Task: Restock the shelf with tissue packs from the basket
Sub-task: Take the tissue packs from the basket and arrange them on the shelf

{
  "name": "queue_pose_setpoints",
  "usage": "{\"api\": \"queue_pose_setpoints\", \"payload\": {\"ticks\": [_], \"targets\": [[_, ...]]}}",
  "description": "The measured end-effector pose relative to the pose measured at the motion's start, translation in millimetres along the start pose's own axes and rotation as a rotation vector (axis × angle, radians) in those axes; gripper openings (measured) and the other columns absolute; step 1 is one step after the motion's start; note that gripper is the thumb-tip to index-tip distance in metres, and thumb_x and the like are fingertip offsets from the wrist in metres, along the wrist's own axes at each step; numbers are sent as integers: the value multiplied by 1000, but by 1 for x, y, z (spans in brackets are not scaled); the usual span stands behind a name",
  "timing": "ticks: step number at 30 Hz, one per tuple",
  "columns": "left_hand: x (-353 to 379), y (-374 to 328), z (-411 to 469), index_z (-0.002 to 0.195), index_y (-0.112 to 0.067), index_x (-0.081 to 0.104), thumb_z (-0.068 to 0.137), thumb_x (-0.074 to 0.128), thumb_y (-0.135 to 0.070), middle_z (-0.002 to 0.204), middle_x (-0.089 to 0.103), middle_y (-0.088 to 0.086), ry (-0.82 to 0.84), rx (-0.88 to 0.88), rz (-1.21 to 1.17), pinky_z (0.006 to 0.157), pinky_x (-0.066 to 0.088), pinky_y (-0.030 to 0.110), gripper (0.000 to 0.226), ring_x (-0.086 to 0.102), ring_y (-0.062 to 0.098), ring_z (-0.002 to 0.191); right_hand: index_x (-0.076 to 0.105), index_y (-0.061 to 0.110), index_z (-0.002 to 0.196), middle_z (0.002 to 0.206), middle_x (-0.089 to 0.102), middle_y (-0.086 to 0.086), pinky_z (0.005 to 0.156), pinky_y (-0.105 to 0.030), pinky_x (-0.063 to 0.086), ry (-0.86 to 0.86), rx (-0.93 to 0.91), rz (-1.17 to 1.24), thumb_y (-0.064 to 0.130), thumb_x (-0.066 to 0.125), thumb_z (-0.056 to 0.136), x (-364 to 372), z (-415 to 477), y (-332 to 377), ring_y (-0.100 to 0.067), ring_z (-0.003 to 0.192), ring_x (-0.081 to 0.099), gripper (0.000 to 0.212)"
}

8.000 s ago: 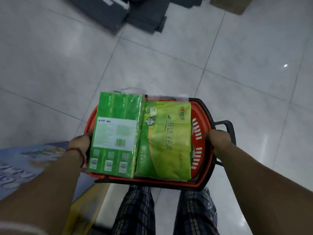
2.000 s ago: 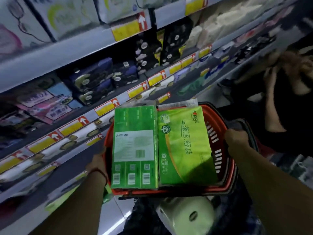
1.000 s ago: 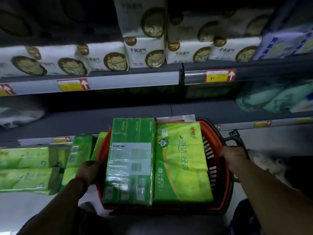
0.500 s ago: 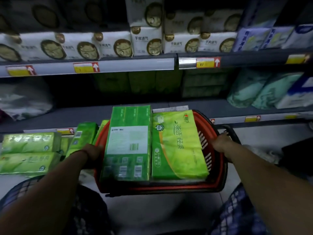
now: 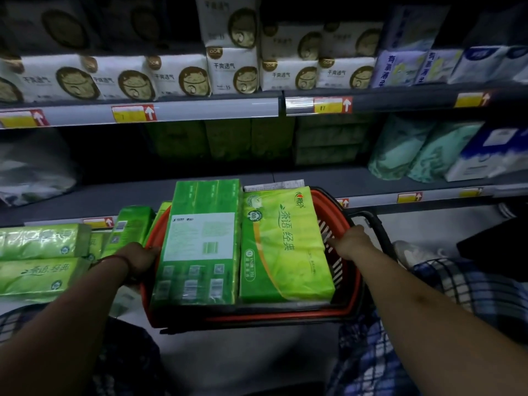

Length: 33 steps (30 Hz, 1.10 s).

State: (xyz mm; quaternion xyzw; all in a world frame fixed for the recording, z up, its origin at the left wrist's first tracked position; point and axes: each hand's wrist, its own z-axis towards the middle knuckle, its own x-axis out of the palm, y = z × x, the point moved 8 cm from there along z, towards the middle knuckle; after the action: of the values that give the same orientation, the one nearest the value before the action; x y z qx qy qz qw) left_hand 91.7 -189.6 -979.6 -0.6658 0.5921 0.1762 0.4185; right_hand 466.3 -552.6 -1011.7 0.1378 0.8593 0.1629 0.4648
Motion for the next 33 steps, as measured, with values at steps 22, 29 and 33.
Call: {"api": "queue_pose_setpoints", "payload": {"ticks": [22,29,33], "targets": [[10,-73,7,117,-8,73,90,58,-71,107,76,18,340,164,-313,88,58,47,71,73,36,97,59,22,111,95,67,2,65,-32,54,477,-620,312,6,71,92,68,-130,185,-17,73,65,27],[20,-95,17,131,-3,67,68,76,-74,118,76,19,457,174,-532,113,44,56,95,72,40,110,74,25,118,111,70,7,78,-27,52,303,-681,267,19,72,89,86,-122,187,-9,94,66,30],[17,-107,5,103,-17,71,79,71,-70,93,78,14,465,247,-597,107,50,51,58,75,31,84,73,25,118,117,62,0,77,-27,49,296,-658,357,20,75,88,85,-119,181,-14,99,63,31]]}}
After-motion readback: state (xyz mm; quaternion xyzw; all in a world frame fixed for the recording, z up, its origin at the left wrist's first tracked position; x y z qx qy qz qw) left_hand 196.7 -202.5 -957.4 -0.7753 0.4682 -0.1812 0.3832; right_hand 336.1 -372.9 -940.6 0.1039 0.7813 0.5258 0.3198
